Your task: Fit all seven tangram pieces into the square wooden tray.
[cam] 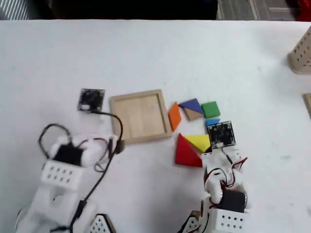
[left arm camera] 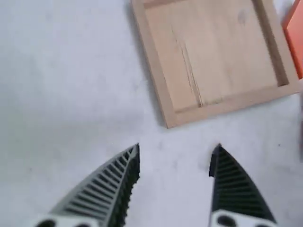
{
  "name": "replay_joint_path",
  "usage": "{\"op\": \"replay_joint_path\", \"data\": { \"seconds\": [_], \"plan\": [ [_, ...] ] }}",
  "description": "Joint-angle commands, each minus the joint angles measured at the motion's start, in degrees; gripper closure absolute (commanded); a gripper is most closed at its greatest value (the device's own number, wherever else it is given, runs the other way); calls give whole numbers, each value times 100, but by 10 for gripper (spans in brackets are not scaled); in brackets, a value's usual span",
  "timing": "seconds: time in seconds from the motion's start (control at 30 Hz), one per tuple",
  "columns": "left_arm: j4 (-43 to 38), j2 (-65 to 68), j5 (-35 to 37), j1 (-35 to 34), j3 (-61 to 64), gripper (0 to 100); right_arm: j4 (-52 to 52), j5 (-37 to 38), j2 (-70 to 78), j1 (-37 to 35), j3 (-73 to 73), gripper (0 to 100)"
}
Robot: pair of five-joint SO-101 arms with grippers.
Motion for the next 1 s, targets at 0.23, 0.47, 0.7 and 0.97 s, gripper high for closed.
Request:
{"op": "replay_joint_path", "data": {
  "seconds": [0.23,0.47,0.7,0.97],
  "plan": [
    [-2031,1253,484,-330,492,758,4,70,743,-796,-1055,889],
    [-2013,1297,492,-1631,114,756,-92,-9,2598,-2290,-2057,890],
    [-2040,1297,519,-1930,35,756,-875,-387,4268,-3284,-2084,847],
    [-2057,1297,492,-1912,62,756,-1297,-9,5473,-2774,-2075,759]
  ]
}}
